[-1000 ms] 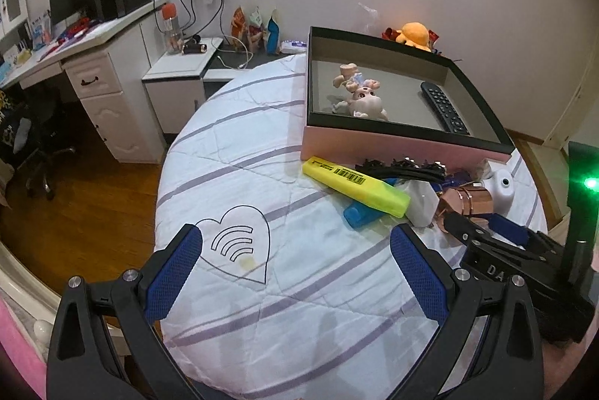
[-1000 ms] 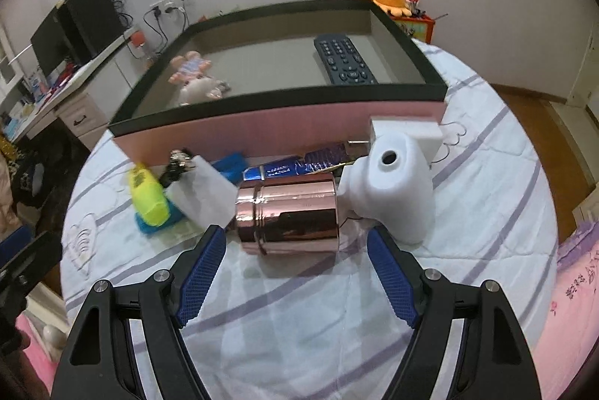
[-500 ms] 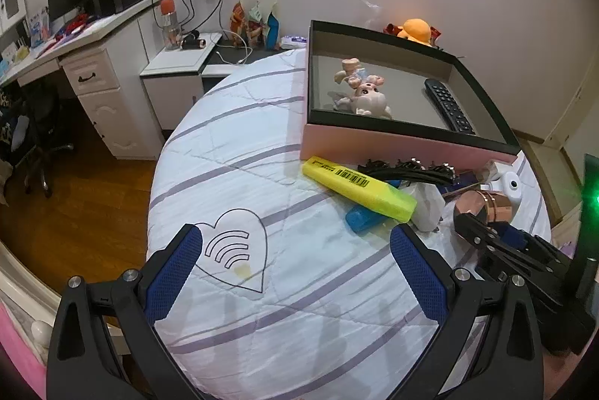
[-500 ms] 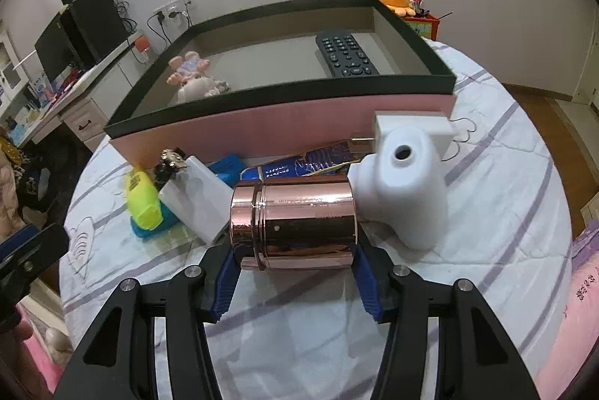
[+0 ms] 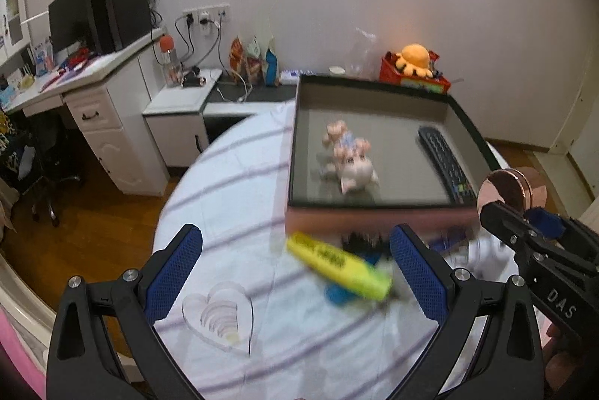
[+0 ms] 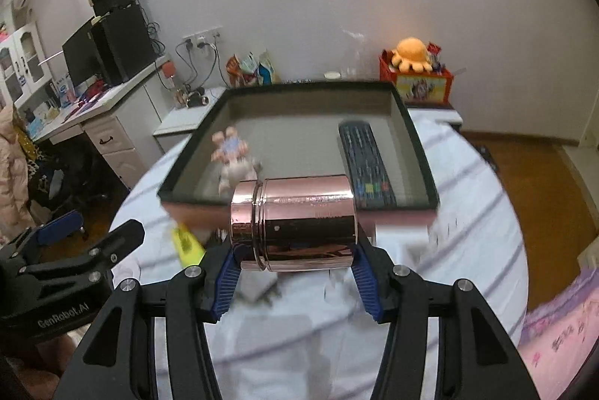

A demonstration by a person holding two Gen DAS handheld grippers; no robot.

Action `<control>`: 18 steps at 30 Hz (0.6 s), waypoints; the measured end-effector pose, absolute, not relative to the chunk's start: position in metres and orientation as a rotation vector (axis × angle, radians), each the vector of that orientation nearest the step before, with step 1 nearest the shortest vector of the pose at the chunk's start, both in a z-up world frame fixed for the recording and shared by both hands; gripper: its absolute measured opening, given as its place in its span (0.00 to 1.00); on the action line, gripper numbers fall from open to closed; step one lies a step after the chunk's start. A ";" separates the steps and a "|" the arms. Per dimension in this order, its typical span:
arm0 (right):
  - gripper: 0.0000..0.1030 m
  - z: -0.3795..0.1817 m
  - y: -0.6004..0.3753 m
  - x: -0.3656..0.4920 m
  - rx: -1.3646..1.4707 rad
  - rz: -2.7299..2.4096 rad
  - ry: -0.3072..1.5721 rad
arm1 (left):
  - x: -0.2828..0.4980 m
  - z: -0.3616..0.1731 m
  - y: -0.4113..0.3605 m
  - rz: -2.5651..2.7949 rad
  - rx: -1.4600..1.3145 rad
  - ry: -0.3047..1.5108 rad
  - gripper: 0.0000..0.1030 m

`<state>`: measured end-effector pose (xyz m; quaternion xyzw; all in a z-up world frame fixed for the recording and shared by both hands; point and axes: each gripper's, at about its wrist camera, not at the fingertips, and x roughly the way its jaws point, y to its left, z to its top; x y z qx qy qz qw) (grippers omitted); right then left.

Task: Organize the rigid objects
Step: 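Lower the copper can into the box and open the right tool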

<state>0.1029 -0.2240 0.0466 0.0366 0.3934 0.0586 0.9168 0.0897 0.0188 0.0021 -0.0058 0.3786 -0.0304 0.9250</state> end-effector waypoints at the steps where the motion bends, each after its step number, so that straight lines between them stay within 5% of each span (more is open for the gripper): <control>1: 0.54 0.049 -0.223 0.113 0.065 0.124 0.808 | 0.094 0.004 0.019 -0.058 -0.013 0.772 0.99; 18: 0.54 -0.023 -0.206 0.245 -0.019 0.132 1.050 | 0.178 -0.031 0.015 -0.023 -0.022 0.842 0.99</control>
